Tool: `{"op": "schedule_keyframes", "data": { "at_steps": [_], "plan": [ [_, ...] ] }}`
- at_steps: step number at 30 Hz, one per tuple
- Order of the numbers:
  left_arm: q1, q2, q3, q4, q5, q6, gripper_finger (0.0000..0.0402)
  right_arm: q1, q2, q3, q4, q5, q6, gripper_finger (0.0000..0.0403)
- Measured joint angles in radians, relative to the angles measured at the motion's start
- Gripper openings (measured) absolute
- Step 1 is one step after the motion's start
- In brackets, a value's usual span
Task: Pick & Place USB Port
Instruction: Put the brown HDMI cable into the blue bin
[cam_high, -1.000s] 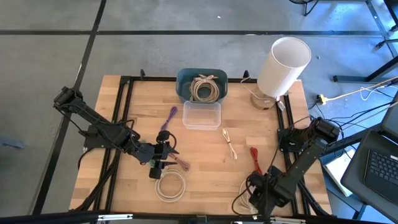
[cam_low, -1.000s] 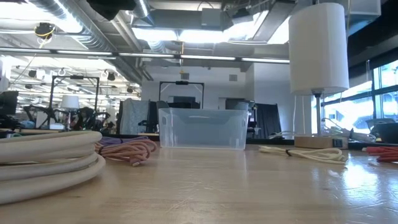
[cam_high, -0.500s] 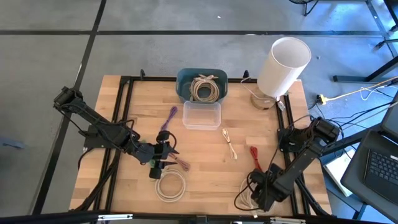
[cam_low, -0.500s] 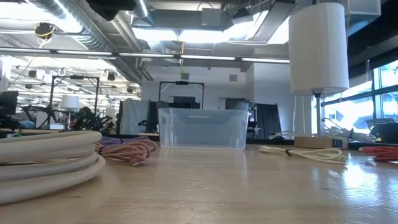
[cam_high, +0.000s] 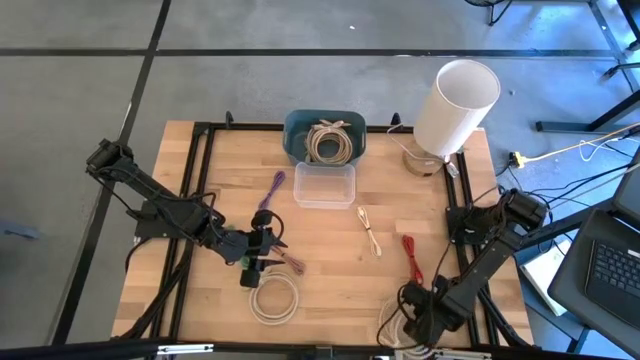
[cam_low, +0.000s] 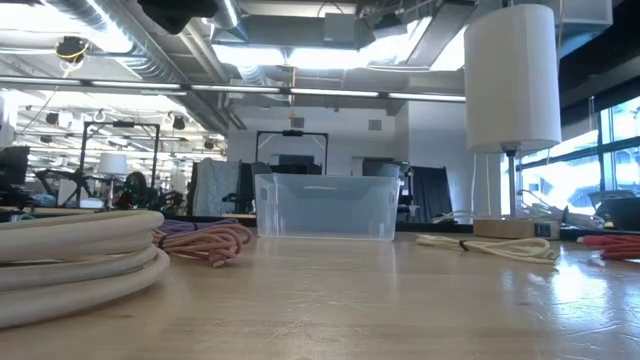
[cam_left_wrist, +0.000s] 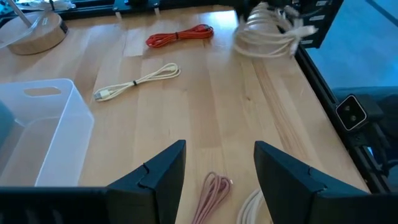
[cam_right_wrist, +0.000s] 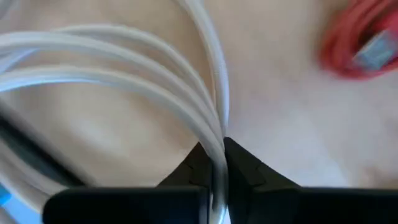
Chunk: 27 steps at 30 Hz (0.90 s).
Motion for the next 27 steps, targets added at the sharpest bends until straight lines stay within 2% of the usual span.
{"op": "schedule_keyframes", "data": {
  "at_steps": [4, 7, 11, 15, 17, 21, 27],
  "plan": [
    [-0.010, 0.001, 0.000, -0.005, 0.000, -0.015, 0.0184, 0.030, 0.000, 0.106, -0.010, 0.006, 0.042, 0.0016],
    [-0.020, 0.002, 0.000, -0.005, -0.010, -0.015, 0.0184, 0.056, 0.000, 0.190, -0.060, 0.088, 0.053, 0.0016],
    [-0.025, 0.002, 0.000, -0.004, -0.022, -0.015, 0.0184, 0.061, 0.000, 0.262, -0.110, 0.388, -0.058, 0.0016],
    [-0.024, 0.002, 0.000, 0.004, -0.025, -0.015, 0.0184, 0.001, -0.001, 0.269, -0.094, 0.721, -0.305, 0.0016],
    [-0.023, 0.002, 0.000, 0.003, -0.030, -0.015, 0.0184, -0.063, -0.002, 0.260, -0.084, 0.816, -0.437, 0.0016],
    [-0.023, 0.002, 0.000, 0.004, -0.042, 0.011, 0.0184, -0.268, -0.002, 0.257, -0.071, 0.835, -0.727, 0.0016],
    [-0.023, 0.002, 0.000, 0.011, -0.043, 0.029, 0.0184, -0.682, -0.002, 0.260, 0.013, 0.586, -1.228, 0.0016]
  ]
}}
